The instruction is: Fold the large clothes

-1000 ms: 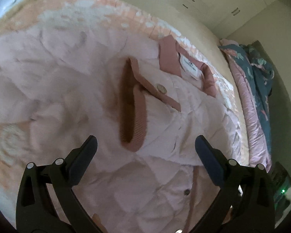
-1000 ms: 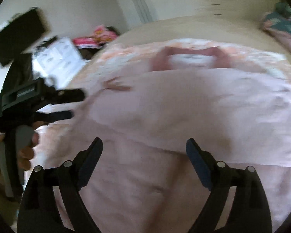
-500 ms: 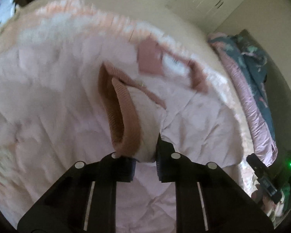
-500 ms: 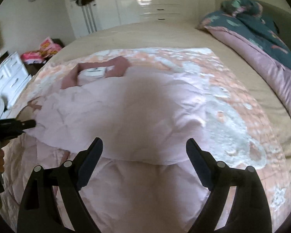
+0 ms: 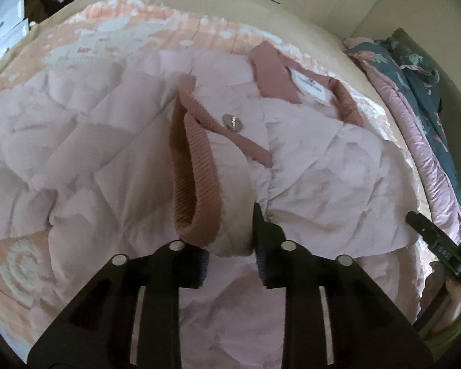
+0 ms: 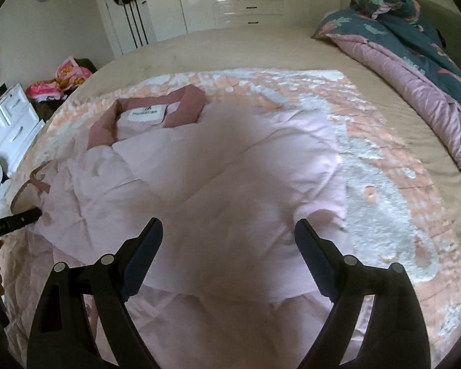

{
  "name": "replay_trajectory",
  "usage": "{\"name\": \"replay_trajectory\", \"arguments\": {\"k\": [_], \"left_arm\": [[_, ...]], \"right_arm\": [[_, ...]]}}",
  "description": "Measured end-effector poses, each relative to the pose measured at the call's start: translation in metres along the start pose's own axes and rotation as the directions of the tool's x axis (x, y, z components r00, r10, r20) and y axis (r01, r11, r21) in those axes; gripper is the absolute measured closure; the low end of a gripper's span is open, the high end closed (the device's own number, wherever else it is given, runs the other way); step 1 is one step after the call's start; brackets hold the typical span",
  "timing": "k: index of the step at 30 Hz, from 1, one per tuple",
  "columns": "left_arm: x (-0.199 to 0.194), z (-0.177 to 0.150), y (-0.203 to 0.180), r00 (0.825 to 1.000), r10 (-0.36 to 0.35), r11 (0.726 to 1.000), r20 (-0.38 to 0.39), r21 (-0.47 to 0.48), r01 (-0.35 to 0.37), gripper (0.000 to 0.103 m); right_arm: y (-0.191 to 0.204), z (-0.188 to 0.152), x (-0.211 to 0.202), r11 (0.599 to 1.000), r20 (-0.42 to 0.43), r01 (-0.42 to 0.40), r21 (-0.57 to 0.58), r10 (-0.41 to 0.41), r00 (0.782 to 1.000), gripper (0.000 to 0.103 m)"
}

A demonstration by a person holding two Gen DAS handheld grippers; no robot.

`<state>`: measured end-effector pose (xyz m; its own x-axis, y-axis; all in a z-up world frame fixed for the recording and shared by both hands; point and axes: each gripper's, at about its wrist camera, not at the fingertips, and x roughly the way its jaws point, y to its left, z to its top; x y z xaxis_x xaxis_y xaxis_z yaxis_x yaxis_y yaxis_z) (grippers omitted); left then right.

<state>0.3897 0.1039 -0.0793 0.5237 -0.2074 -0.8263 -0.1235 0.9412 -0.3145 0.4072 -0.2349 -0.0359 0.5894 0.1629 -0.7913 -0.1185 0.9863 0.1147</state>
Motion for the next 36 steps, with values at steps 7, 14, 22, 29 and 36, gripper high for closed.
{"name": "replay_trajectory", "arguments": {"k": [7, 14, 22, 29, 36], "left_arm": [[0.0, -0.003, 0.006, 1.0, -0.011, 1.0, 0.0, -0.023, 0.011, 0.068], [-0.014, -0.007, 0.004, 0.999, 0.034, 0.999, -0.005, -0.002, -0.034, 0.055], [-0.042, -0.014, 0.005, 0.998, 0.057, 0.998, 0.002, 0.003, -0.057, 0.019], [-0.065, -0.024, 0.009, 0.992, 0.124, 0.992, -0.002, -0.021, -0.124, 0.009], [-0.088, -0.034, 0.019, 0.99, 0.141, 0.99, 0.019, -0.033, -0.14, 0.009]], "right_arm": [[-0.007, -0.016, 0.035, 0.998, -0.074, 0.053, 0.022, -0.051, 0.996, 0.014], [-0.001, -0.019, 0.031, 0.996, -0.082, 0.089, 0.024, -0.087, 0.993, 0.012], [0.003, -0.024, 0.002, 0.996, -0.058, 0.062, 0.059, -0.058, 0.997, 0.005], [0.012, -0.03, -0.022, 0.995, -0.034, 0.009, 0.1, -0.005, 0.999, 0.005], [0.04, -0.034, -0.04, 0.997, -0.013, -0.02, 0.069, 0.021, 1.0, 0.004]]}}
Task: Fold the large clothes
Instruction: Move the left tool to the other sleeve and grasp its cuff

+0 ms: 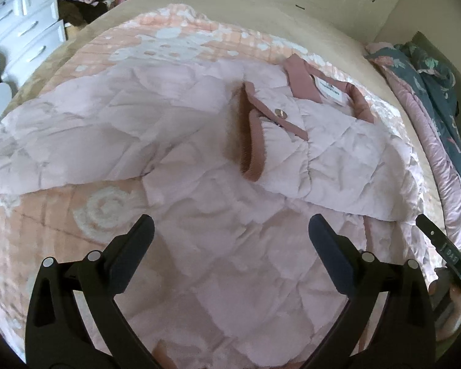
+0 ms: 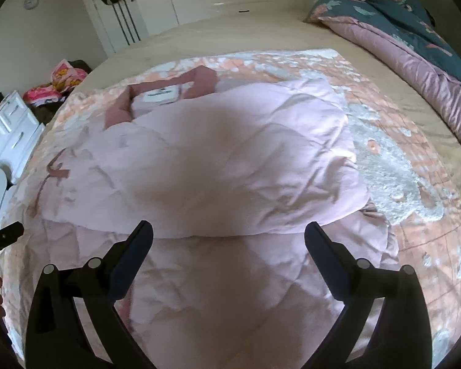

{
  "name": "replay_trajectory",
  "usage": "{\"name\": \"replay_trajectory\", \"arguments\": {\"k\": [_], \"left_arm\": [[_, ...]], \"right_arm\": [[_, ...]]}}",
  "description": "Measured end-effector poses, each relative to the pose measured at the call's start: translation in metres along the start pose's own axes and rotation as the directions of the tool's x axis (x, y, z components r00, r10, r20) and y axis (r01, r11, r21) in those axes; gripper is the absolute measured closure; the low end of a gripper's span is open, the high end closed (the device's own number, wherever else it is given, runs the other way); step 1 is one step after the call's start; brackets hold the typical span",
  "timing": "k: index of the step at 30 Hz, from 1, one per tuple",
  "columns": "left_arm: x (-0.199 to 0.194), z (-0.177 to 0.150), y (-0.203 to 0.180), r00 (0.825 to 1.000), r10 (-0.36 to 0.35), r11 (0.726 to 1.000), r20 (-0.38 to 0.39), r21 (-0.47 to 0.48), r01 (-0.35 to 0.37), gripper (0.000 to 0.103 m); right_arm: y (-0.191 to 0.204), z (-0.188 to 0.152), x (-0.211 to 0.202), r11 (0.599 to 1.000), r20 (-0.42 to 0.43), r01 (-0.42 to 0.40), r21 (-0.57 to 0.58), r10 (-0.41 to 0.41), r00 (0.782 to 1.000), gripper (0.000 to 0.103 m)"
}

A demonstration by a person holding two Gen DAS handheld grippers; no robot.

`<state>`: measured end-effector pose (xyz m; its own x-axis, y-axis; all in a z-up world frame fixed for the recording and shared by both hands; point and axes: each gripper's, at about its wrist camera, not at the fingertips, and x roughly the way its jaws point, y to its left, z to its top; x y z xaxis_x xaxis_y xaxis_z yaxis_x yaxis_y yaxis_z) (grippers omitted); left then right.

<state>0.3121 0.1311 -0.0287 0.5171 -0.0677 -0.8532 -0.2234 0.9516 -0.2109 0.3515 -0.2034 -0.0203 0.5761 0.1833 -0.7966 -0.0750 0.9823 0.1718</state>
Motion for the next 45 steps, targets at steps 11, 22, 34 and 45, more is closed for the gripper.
{"name": "replay_trajectory", "arguments": {"k": [11, 22, 34, 45], "left_arm": [[-0.022, -0.013, 0.035, 0.999, 0.02, 0.999, 0.031, -0.05, -0.018, 0.009], [-0.047, -0.011, 0.088, 0.996, 0.056, 0.991, 0.073, -0.126, -0.047, 0.009], [-0.06, -0.014, 0.161, 0.991, 0.098, 0.966, 0.088, -0.248, -0.073, 0.009], [-0.063, -0.02, 0.223, 0.987, 0.133, 0.932, 0.088, -0.351, -0.095, 0.009]], "right_arm": [[0.056, 0.003, -0.029, 0.995, 0.06, -0.033, -0.097, 0.038, 0.997, 0.004], [0.131, 0.001, -0.041, 0.98, 0.089, -0.088, -0.18, 0.105, 0.99, 0.004], [0.215, -0.007, -0.04, 0.955, 0.076, -0.137, -0.264, 0.162, 0.984, 0.004], [0.299, -0.016, -0.037, 0.901, 0.04, -0.198, -0.386, 0.231, 0.972, 0.004]]}}
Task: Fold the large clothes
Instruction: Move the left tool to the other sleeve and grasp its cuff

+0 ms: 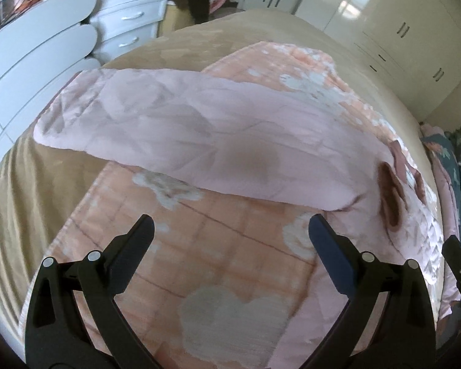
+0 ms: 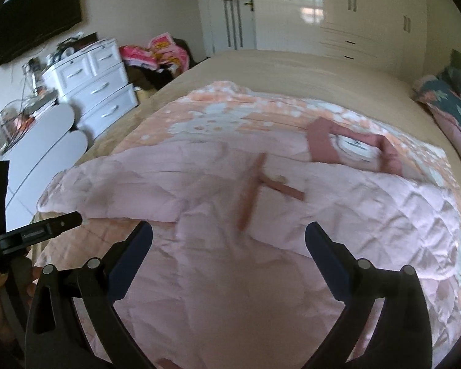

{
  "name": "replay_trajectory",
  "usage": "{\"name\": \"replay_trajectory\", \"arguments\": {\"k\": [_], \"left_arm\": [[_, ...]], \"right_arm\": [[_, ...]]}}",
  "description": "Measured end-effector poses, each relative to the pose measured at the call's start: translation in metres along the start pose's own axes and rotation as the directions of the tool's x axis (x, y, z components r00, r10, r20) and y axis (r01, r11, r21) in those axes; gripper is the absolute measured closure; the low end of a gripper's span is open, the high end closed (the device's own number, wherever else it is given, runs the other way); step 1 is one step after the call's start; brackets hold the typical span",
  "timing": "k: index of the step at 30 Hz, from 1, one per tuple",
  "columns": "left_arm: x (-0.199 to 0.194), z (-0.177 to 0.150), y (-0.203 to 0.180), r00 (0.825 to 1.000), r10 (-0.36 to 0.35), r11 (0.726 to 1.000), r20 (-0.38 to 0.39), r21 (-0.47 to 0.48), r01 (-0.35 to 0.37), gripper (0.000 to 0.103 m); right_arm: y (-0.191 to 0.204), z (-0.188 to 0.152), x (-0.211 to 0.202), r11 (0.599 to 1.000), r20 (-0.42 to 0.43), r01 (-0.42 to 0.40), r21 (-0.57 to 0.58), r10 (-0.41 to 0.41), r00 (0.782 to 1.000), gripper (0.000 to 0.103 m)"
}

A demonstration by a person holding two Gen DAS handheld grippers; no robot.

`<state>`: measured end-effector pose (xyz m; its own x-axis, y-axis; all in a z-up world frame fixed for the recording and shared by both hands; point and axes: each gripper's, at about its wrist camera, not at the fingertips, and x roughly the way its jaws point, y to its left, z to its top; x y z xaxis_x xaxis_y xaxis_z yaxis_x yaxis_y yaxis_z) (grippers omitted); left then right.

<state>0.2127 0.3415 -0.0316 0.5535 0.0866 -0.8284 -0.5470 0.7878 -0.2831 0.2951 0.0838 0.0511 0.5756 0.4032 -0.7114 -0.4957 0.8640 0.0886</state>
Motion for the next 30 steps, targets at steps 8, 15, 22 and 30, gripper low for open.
{"name": "replay_trajectory", "arguments": {"k": [8, 15, 22, 30], "left_arm": [[0.013, 0.011, 0.046, 1.0, -0.004, 0.995, -0.014, -0.103, 0.003, 0.009], [0.026, 0.018, 0.087, 1.0, 0.0, 0.979, -0.008, -0.206, -0.002, 0.009], [0.042, 0.031, 0.127, 1.0, -0.008, 0.946, 0.005, -0.325, 0.009, 0.009], [0.051, 0.058, 0.147, 0.997, 0.042, 0.928, 0.065, -0.372, -0.015, 0.009]], "right_arm": [[0.05, 0.006, 0.018, 0.995, -0.03, -0.055, -0.083, 0.052, 0.998, 0.004], [0.077, 0.003, 0.032, 0.989, -0.061, -0.075, -0.128, 0.068, 0.996, 0.004], [0.082, -0.001, 0.037, 0.985, -0.077, -0.088, -0.149, 0.077, 0.994, 0.004], [0.05, -0.006, 0.032, 0.989, -0.075, -0.036, -0.142, 0.025, 0.997, 0.004]]}}
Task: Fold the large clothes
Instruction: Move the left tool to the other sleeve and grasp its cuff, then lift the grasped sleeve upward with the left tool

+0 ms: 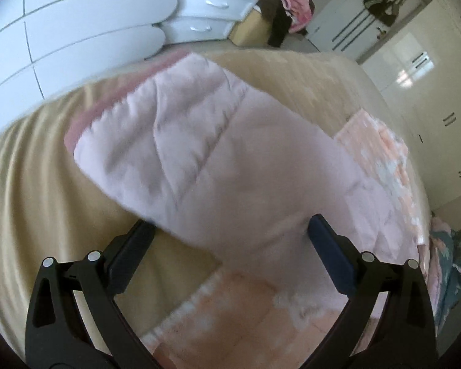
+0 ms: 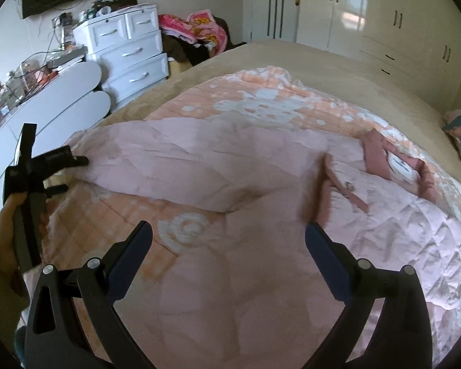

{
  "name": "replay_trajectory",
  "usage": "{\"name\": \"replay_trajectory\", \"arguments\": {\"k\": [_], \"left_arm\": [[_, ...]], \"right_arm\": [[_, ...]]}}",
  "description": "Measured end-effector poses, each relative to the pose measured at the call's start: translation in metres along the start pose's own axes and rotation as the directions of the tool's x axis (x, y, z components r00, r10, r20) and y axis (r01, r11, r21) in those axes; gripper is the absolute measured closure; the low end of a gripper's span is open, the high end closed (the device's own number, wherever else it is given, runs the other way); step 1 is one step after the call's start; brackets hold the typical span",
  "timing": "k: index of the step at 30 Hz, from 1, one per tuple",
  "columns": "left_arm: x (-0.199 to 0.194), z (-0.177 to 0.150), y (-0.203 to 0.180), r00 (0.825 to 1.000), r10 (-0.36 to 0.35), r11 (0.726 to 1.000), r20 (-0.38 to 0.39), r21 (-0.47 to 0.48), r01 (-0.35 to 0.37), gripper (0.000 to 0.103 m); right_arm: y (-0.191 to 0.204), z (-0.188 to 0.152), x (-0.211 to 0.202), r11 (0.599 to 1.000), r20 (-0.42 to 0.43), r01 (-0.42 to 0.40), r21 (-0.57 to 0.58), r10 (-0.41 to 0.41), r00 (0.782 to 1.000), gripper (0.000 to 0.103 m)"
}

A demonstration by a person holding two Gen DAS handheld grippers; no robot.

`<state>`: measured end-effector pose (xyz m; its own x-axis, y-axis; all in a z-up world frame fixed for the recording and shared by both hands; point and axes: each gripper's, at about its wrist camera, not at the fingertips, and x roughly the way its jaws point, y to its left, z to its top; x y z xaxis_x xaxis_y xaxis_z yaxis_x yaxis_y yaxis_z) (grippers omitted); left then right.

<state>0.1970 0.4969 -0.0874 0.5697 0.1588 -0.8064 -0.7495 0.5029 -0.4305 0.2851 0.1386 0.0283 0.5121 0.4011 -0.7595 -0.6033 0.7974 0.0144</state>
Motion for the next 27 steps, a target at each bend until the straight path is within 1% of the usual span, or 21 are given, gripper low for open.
{"name": "replay_trajectory", "arguments": {"k": [5, 6, 7, 8, 9, 10, 11, 13, 14, 15, 17, 20, 22, 27], "left_arm": [[0.006, 0.015, 0.001, 0.999, 0.015, 0.999, 0.036, -0.044, -0.013, 0.009], [0.005, 0.017, 0.002, 0.999, 0.016, 0.999, 0.044, -0.051, -0.014, 0.013], [0.005, 0.019, 0.002, 0.998, 0.022, 0.998, 0.057, -0.057, -0.019, 0.019], [0.005, 0.021, 0.002, 0.997, 0.024, 0.998, 0.07, -0.06, -0.019, 0.024], [0.004, 0.023, 0.001, 0.996, 0.024, 0.998, 0.085, -0.06, -0.018, 0.035], [0.004, 0.025, 0.001, 0.995, 0.031, 0.998, 0.092, -0.06, -0.026, 0.051], [0.002, 0.026, 0.0, 0.994, 0.046, 0.998, 0.103, -0.055, -0.041, 0.059], [-0.004, 0.028, -0.004, 0.989, 0.055, 0.998, 0.138, -0.041, -0.05, 0.084], [-0.013, 0.029, -0.009, 0.984, 0.048, 0.999, 0.174, -0.013, -0.047, 0.084], [-0.019, 0.029, -0.014, 0.979, 0.036, 0.999, 0.199, 0.008, -0.038, 0.087], [-0.038, 0.029, -0.027, 0.968, 0.016, 0.997, 0.251, 0.063, -0.033, 0.088], [-0.06, 0.03, -0.048, 0.957, -0.015, 0.994, 0.29, 0.112, -0.018, 0.09], [-0.075, 0.03, -0.062, 0.951, -0.041, 0.99, 0.307, 0.142, -0.003, 0.091], [-0.111, 0.027, -0.097, 0.933, -0.113, 0.976, 0.341, 0.213, 0.041, 0.095]], "right_arm": [[-0.032, -0.008, -0.004, 0.999, -0.012, 0.035, 0.038, -0.035, 0.999, 0.004], [-0.037, -0.009, -0.004, 0.998, -0.012, 0.04, 0.044, -0.04, 0.999, 0.004], [-0.043, -0.011, -0.006, 0.998, -0.011, 0.046, 0.052, -0.046, 0.999, 0.004], [-0.048, -0.012, -0.007, 0.997, -0.012, 0.05, 0.058, -0.049, 0.999, 0.004], [-0.054, -0.015, -0.01, 0.996, -0.01, 0.054, 0.07, -0.054, 0.999, 0.004], [-0.061, -0.017, -0.012, 0.995, -0.008, 0.057, 0.08, -0.056, 0.998, 0.004], [-0.066, -0.02, -0.015, 0.994, -0.006, 0.06, 0.087, -0.06, 0.998, 0.004], [-0.076, -0.024, -0.019, 0.993, -0.006, 0.069, 0.096, -0.068, 0.998, 0.004], [-0.081, -0.027, -0.021, 0.992, -0.008, 0.073, 0.1, -0.072, 0.997, 0.004], [-0.085, -0.029, -0.022, 0.992, -0.007, 0.075, 0.104, -0.075, 0.997, 0.004], [-0.095, -0.034, -0.026, 0.989, -0.006, 0.072, 0.125, -0.072, 0.997, 0.004], [-0.11, -0.038, -0.029, 0.983, -0.009, 0.046, 0.179, -0.045, 0.999, 0.004], [-0.115, -0.039, -0.033, 0.979, -0.003, 0.045, 0.199, -0.046, 0.999, 0.004], [-0.122, -0.039, -0.048, 0.975, 0.022, 0.025, 0.22, -0.03, 0.999, 0.004]]}}
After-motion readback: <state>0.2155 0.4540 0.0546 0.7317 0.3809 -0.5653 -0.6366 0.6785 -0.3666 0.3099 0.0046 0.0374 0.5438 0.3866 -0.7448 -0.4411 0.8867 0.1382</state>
